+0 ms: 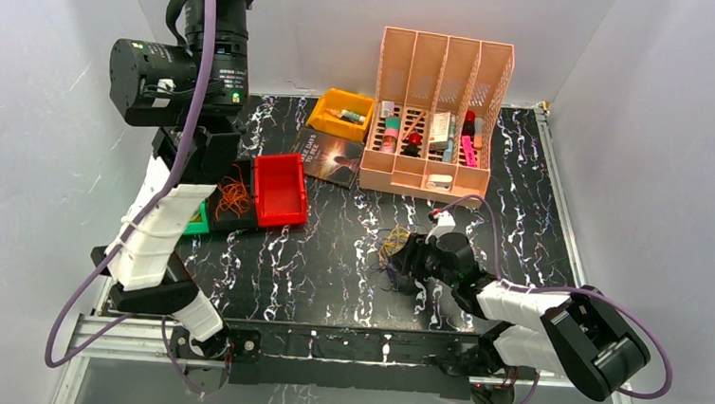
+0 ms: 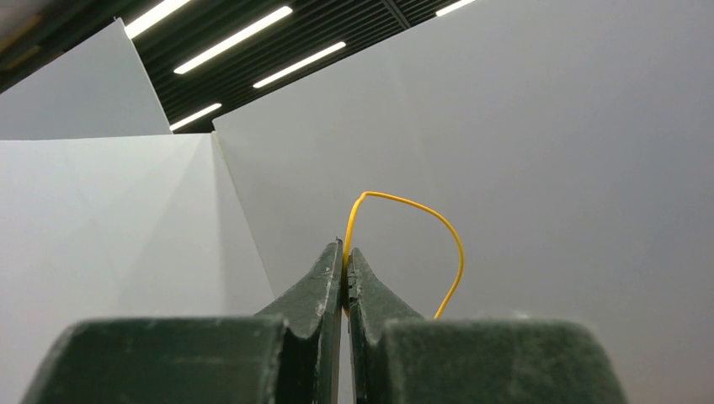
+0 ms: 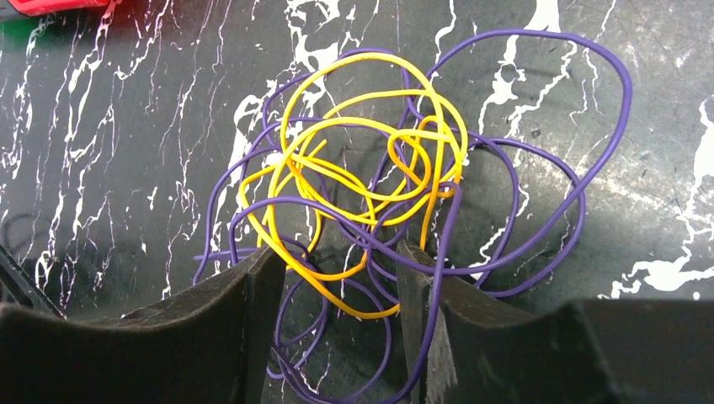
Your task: Untangle the cables
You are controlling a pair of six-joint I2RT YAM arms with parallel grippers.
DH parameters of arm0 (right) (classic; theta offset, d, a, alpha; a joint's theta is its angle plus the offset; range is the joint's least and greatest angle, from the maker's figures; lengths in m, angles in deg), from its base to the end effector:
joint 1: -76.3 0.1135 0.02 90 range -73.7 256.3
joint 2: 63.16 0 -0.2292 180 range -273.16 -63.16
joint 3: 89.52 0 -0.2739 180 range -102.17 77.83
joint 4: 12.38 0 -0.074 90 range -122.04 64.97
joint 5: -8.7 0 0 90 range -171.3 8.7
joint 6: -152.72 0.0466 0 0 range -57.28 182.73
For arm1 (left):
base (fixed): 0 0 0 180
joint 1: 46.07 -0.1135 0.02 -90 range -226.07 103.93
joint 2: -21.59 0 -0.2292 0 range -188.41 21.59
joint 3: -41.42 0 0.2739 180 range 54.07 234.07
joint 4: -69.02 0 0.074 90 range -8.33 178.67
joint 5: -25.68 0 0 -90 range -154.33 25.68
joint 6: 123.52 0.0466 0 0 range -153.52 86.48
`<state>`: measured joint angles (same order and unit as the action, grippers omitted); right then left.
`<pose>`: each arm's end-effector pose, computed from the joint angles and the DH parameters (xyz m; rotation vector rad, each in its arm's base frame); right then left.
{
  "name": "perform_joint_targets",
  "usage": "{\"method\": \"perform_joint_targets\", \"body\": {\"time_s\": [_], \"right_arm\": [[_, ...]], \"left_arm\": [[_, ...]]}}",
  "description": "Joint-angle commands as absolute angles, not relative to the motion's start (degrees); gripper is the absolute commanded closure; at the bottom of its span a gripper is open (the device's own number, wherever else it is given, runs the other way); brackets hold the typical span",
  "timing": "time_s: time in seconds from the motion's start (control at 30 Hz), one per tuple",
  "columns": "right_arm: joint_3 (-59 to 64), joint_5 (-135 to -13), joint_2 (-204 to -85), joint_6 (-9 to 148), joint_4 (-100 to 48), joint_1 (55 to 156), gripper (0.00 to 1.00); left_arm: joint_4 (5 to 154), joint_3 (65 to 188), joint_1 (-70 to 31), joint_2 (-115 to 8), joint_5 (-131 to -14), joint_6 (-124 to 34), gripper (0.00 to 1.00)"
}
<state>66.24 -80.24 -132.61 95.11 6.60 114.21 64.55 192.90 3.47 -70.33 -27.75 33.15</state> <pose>0.1894 0.1486 0.0804 -0.1143 2.1180 0.7757 0.1608 -0.1458 0.6789 0.0405 0.7692 0.4288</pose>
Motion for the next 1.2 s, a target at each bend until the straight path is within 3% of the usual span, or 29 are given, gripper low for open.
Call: {"method": "perform_joint_targets", "body": {"time_s": [0.0, 0.7, 1.17], "right_arm": [[65.6, -79.0, -129.5, 93.8, -0.1, 114.1, 0.38], [49.7, -83.4, -102.9, 80.1, -16.3, 114.2, 0.25], [41.3, -68.3, -112.7, 73.4, 7.0, 114.1, 0.18]], "left_arm": [[65.6, 191.0, 3.6, -68.4, -27.6, 31.8, 1.00], [77.2, 184.7, 3.6, -66.9, -26.3, 14.4, 1.00], [85.8, 184.5, 3.6, -65.8, -29.9, 2.0, 1.00]]}}
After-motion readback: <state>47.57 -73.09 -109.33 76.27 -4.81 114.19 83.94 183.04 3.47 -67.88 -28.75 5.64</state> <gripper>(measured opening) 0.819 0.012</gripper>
